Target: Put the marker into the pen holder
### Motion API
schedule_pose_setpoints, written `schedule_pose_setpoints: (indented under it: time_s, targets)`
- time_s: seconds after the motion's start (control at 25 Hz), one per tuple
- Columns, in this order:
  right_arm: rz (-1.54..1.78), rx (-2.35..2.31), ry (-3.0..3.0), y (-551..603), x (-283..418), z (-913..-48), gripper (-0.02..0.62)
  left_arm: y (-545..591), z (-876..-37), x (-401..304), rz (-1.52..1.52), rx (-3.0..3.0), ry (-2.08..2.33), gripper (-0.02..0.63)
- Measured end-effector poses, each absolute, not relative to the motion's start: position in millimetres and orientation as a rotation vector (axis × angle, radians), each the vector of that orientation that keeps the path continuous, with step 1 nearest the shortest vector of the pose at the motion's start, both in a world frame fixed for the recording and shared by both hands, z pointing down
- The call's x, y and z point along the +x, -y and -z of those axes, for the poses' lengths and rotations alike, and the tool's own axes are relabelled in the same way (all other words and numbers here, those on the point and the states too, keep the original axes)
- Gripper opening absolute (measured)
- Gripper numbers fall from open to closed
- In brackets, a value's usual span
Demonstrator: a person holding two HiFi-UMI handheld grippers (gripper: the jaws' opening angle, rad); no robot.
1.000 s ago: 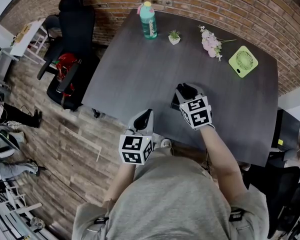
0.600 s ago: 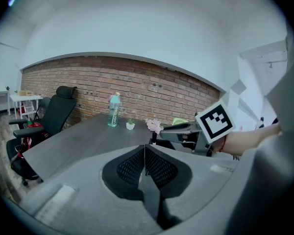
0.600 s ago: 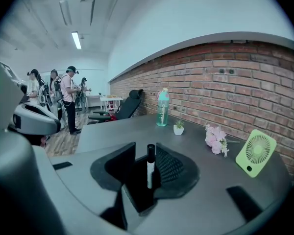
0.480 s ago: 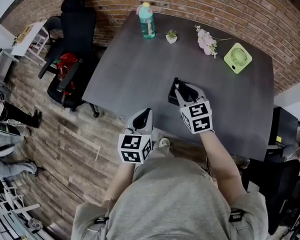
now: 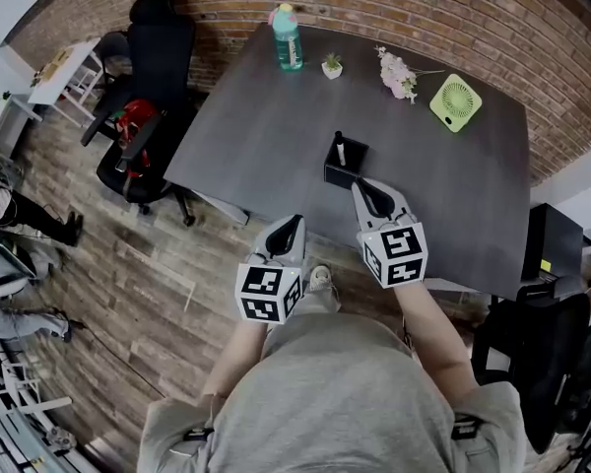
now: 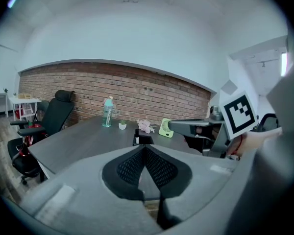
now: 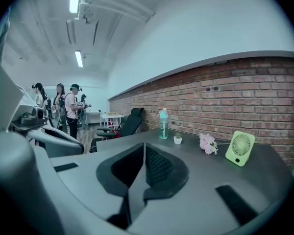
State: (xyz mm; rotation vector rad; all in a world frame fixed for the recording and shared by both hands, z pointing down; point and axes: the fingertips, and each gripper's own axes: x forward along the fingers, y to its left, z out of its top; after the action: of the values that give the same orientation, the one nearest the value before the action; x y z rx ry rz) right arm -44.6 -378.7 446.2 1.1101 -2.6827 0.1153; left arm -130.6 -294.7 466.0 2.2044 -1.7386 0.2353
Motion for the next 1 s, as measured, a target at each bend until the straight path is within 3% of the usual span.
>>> schedule_pose_setpoints:
  time_s: [1.0]
  targets:
    - [-0.039,1.135,2.781,171,27,-423,0.002,124,-469,-58,-0.204,2.259,1.714,0.018]
